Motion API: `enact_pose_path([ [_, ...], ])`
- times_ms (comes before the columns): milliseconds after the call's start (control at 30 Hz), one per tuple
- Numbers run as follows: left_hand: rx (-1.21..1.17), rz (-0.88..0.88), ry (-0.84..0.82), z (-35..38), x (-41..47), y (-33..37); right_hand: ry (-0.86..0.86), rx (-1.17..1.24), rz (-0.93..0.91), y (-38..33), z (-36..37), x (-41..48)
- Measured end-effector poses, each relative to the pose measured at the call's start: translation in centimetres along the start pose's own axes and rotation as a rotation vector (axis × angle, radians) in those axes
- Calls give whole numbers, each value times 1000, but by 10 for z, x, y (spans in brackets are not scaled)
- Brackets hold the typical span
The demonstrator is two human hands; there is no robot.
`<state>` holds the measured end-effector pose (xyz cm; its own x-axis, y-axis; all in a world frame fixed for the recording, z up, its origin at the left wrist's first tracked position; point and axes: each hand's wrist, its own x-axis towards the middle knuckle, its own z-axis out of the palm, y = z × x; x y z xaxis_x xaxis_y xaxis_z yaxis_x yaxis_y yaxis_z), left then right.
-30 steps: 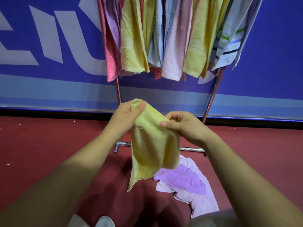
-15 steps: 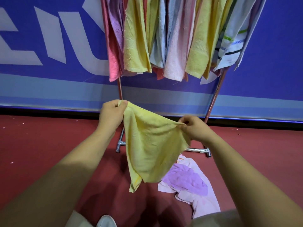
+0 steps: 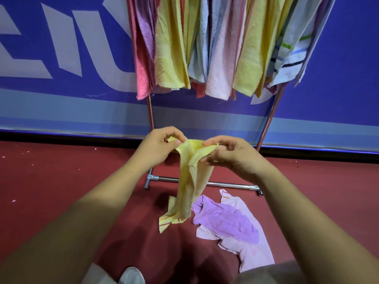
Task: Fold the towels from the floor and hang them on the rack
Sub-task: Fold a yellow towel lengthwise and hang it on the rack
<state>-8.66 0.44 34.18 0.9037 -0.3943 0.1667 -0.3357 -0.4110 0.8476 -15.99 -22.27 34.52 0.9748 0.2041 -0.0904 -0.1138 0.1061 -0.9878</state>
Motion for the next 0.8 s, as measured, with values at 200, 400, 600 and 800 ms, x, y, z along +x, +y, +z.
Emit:
enact_pose_path([
  [200, 48, -6, -221, 13, -12, 13, 148, -278, -8, 6, 14, 1],
  [400, 218, 61, -234, 26, -17, 11, 217, -343, -61, 9, 24, 5],
  [600, 344, 170, -198, 8, -8, 11, 171, -692, -64, 14, 4, 8],
  [800, 455, 269, -254, -12, -9, 13, 103, -1168, 101, 26, -21, 12],
])
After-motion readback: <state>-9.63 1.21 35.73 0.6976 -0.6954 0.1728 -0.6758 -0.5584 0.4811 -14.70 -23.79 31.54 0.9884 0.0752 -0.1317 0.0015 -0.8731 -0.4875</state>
